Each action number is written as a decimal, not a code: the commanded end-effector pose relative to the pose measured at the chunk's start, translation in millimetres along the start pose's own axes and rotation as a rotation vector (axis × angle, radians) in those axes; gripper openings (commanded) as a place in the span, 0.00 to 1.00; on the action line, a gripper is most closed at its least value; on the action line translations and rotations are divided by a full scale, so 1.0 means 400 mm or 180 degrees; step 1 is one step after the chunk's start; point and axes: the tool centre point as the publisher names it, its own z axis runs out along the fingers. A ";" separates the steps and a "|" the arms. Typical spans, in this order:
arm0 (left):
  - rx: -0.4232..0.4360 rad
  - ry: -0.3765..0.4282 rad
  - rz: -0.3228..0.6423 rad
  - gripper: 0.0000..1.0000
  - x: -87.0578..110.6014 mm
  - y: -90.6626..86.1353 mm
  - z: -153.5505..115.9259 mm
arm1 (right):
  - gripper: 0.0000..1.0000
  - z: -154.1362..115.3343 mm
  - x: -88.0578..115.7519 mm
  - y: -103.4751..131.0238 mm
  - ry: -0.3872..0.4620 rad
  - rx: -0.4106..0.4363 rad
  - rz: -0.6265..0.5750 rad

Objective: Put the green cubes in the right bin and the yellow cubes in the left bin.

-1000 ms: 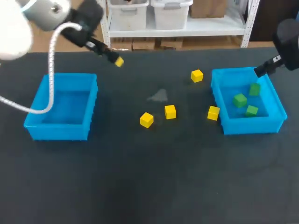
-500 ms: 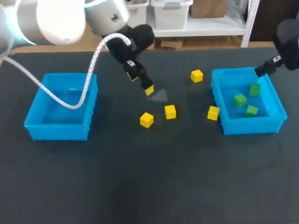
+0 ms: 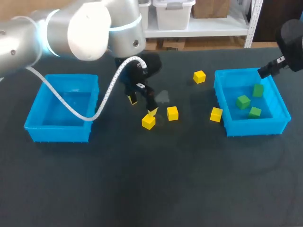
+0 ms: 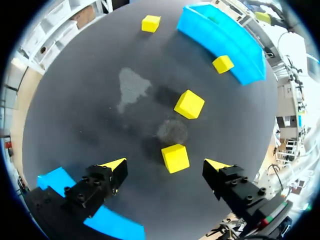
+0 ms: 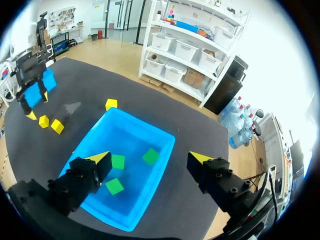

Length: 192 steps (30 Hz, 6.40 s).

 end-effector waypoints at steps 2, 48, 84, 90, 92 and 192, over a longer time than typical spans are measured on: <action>-0.0018 0.0109 -0.0027 1.00 -0.015 -0.004 0.017 | 1.00 0.000 0.006 0.004 -0.0028 0.0027 0.0005; -0.0593 0.0169 -0.0327 0.00 0.045 -0.050 0.147 | 1.00 0.000 0.006 0.004 -0.0028 0.0027 0.0005; -0.0849 -0.0979 -0.1405 0.00 0.088 0.157 -0.193 | 1.00 0.000 0.006 0.004 -0.0028 0.0027 0.0005; -0.0924 -0.1018 -0.1836 0.00 0.187 0.241 -0.209 | 1.00 0.000 0.006 0.004 -0.0028 0.0027 0.0005; -0.0930 -0.1018 -0.1980 0.00 0.221 0.265 -0.209 | 1.00 0.000 0.006 0.004 -0.0028 0.0027 0.0005; -0.0536 0.0429 0.1082 1.00 -0.141 -0.069 0.112 | 1.00 0.000 0.006 0.004 -0.0028 0.0027 0.0005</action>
